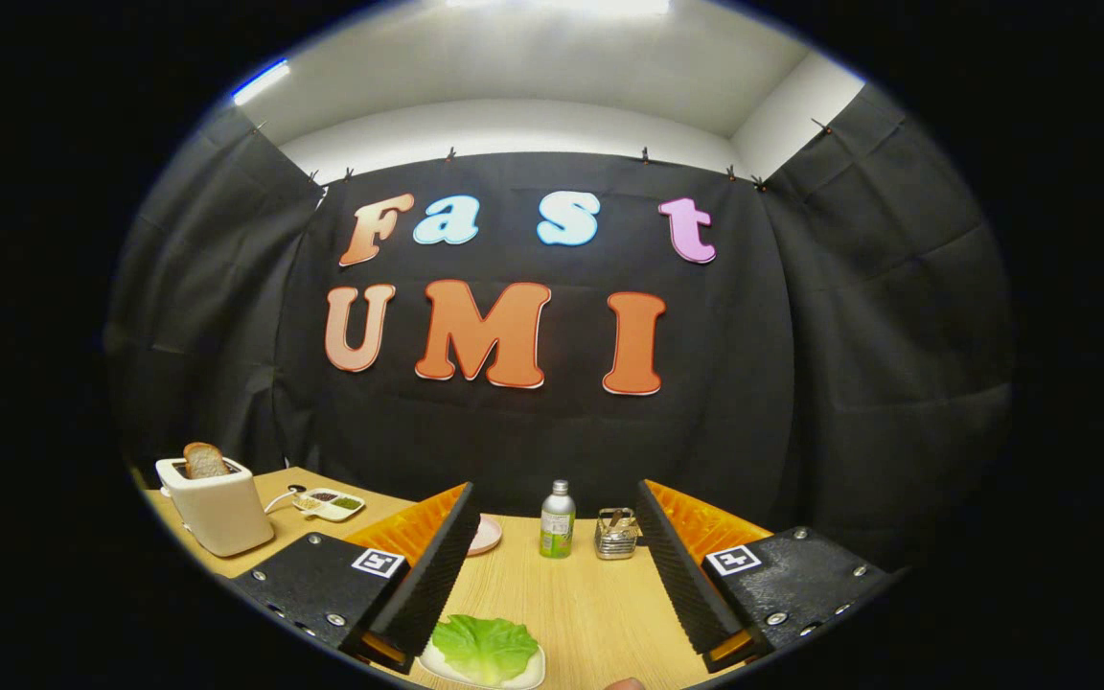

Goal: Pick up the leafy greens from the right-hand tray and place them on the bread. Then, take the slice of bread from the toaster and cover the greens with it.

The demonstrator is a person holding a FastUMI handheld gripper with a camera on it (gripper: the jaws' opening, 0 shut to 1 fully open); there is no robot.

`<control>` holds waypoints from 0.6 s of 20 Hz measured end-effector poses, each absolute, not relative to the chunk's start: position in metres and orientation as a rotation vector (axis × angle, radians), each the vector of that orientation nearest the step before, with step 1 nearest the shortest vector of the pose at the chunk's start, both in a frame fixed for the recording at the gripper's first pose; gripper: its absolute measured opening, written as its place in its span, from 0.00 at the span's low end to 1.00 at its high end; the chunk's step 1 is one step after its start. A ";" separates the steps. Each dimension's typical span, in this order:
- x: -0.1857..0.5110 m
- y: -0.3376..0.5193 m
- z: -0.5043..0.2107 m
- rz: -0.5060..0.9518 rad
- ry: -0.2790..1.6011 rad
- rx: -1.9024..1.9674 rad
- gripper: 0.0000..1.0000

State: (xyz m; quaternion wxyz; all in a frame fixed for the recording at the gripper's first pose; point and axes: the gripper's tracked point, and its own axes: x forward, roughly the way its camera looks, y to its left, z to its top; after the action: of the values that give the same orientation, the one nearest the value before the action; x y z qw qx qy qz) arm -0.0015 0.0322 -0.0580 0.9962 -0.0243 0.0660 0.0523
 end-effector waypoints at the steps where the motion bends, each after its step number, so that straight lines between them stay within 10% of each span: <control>1: 0.001 0.041 -0.071 0.127 0.165 -0.046 0.98; 12: -0.019 0.098 -0.258 0.306 0.797 -0.125 0.99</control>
State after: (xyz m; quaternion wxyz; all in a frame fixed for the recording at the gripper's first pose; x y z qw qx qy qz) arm -0.0189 0.0978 -0.2578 0.9084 -0.0605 0.3862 0.1482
